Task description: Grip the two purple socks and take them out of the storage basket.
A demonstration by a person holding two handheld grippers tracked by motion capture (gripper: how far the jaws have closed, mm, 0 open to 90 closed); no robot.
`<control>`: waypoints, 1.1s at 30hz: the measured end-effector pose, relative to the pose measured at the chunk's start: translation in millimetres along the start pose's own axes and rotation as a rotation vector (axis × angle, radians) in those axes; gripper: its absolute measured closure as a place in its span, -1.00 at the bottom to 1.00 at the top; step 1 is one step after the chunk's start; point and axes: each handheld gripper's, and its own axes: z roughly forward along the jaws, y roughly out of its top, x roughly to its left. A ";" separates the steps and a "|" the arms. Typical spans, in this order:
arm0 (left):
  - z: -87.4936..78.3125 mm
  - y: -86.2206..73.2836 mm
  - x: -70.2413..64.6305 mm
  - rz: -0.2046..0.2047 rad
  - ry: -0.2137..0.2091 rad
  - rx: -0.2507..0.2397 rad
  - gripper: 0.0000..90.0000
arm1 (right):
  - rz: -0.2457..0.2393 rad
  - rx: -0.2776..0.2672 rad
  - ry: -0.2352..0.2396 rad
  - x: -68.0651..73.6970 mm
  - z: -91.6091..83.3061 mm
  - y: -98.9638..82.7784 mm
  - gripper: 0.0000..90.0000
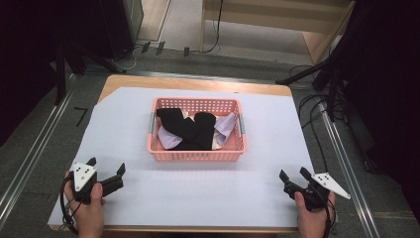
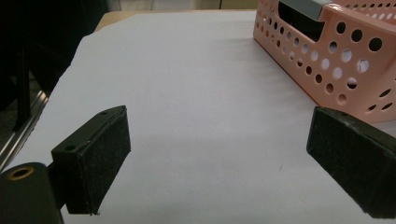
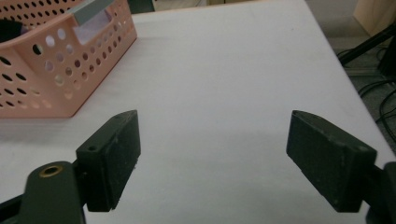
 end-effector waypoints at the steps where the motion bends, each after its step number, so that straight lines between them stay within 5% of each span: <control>1: -0.3 -0.1 0.4 0.001 -0.004 -0.001 -0.84 | 0.006 -0.011 -0.010 -0.5 -1.0 0.4 -0.49; 7: -2.2 -1.0 2.2 -0.012 -0.016 -0.022 -0.84 | 0.069 -0.022 -0.018 -1.1 -0.9 6.4 -0.41; 13: -0.2 0.0 2.0 -0.010 -0.017 0.000 -0.84 | 0.060 -0.036 0.033 26.5 5.0 22.5 -0.36; 17: 1.7 0.8 1.3 -0.006 -0.012 0.019 -0.84 | -0.012 -0.059 0.062 50.0 12.4 36.0 -0.22; 23: 3.5 1.3 1.0 -0.004 -0.010 0.033 -0.84 | -0.052 -0.083 0.102 79.3 29.7 55.2 -0.22; 33: -1.7 -0.9 -3.5 0.050 -0.022 -0.007 -0.84 | -0.114 -0.041 0.108 123.9 59.6 71.4 -0.10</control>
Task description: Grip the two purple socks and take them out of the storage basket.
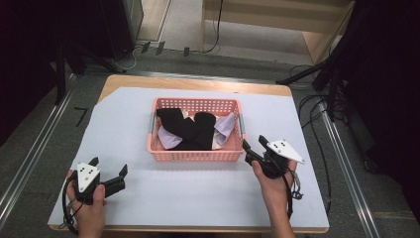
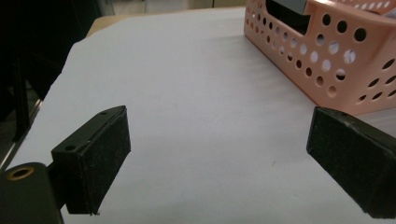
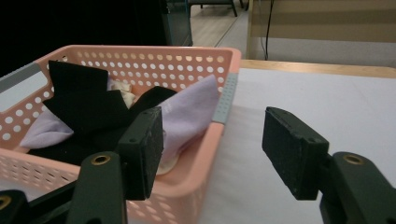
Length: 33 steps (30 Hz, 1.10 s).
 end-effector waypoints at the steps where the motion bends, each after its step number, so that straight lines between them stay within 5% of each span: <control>1: 0.0 0.0 0.0 0.000 0.000 0.000 -0.84 | -0.011 0.002 -0.001 2.8 3.8 1.6 -0.06; 4: 0.2 -0.3 5.3 -0.039 -0.046 -0.006 -0.84 | -0.031 0.009 0.007 11.9 15.2 4.8 0.01; 8: 1.0 -0.1 6.7 -0.056 -0.054 0.002 -0.84 | -0.062 0.024 0.011 24.0 32.5 5.1 0.23; 18: 6.9 2.3 5.9 -0.044 -0.057 0.062 -0.83 | -0.083 0.089 -0.049 30.7 58.4 12.4 0.41; 28: 7.5 2.4 4.1 -0.024 -0.056 0.066 -0.82 | -0.136 0.190 -0.025 42.4 77.6 15.1 0.46; 33: 7.0 2.4 3.8 -0.022 -0.057 0.065 -0.82 | -0.144 0.283 -0.024 47.2 87.1 20.9 0.41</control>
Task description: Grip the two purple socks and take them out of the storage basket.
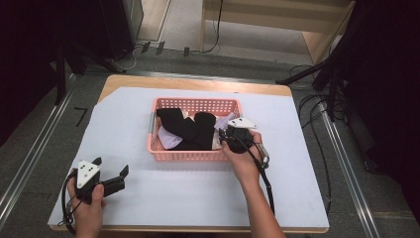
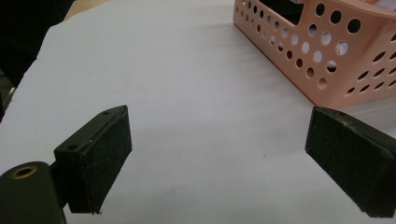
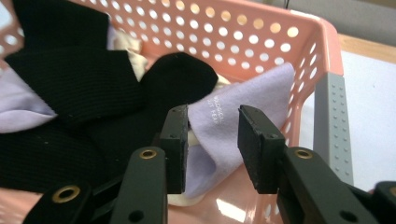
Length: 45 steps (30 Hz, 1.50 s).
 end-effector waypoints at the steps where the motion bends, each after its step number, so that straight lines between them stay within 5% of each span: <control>1: -0.1 0.0 0.0 0.000 0.001 0.000 -0.82 | 0.001 0.012 -0.013 0.0 2.0 0.6 0.40; 13: 0.7 0.3 -0.1 0.004 -0.003 0.003 -0.82 | 0.025 0.077 -0.036 4.0 17.1 4.4 0.27; 15: 0.5 0.3 0.1 0.006 -0.004 0.004 -0.82 | 0.004 0.094 -0.073 8.9 20.9 4.7 0.09; 17: 0.4 0.2 0.1 0.006 -0.003 0.003 -0.82 | -0.089 0.153 -0.139 17.2 28.2 4.2 0.08; 20: 0.3 0.1 0.1 0.004 -0.004 0.002 -0.82 | -0.149 0.183 -0.190 19.1 32.1 3.6 0.38; 24: 0.2 0.1 0.2 -0.001 -0.005 0.001 -0.82 | -0.054 0.124 -0.138 6.7 27.2 6.1 0.92; 25: 0.2 0.1 0.2 -0.001 -0.005 0.001 -0.82 | -0.054 0.124 -0.138 6.7 27.2 6.1 0.92; 26: 0.3 0.1 0.2 -0.001 -0.006 0.001 -0.82 | -0.001 0.084 -0.101 1.1 24.1 5.9 0.97; 31: 0.5 0.1 0.6 -0.001 -0.010 0.003 -0.82 | 0.032 0.001 -0.078 -1.8 16.5 3.2 0.98; 37: 0.5 0.2 0.2 0.003 -0.006 0.004 -0.82 | 0.046 -0.081 -0.066 -4.9 4.2 5.1 0.98; 45: 0.4 0.2 0.1 0.007 -0.006 0.004 -0.82 | 0.002 -0.248 -0.018 -5.3 -14.1 10.3 0.98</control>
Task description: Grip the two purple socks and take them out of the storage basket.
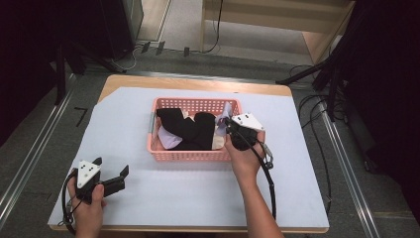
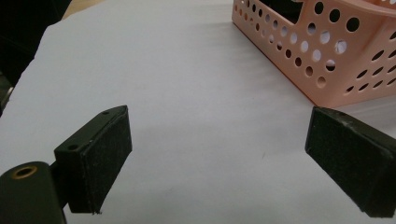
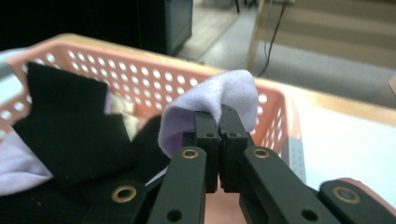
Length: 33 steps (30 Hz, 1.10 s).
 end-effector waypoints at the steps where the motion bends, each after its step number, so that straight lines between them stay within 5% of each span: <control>1: 0.0 0.0 0.0 0.000 0.000 0.000 -0.82 | 0.003 -0.014 0.003 0.2 -1.3 0.9 0.98; 19: 0.1 0.1 0.1 -0.004 0.000 0.002 -0.82 | 0.061 -0.131 0.002 -17.5 -19.8 11.5 0.98; 33: -0.1 -0.1 0.0 0.001 -0.003 0.000 -0.82 | 0.101 -0.168 -0.072 -51.1 -39.1 10.2 0.98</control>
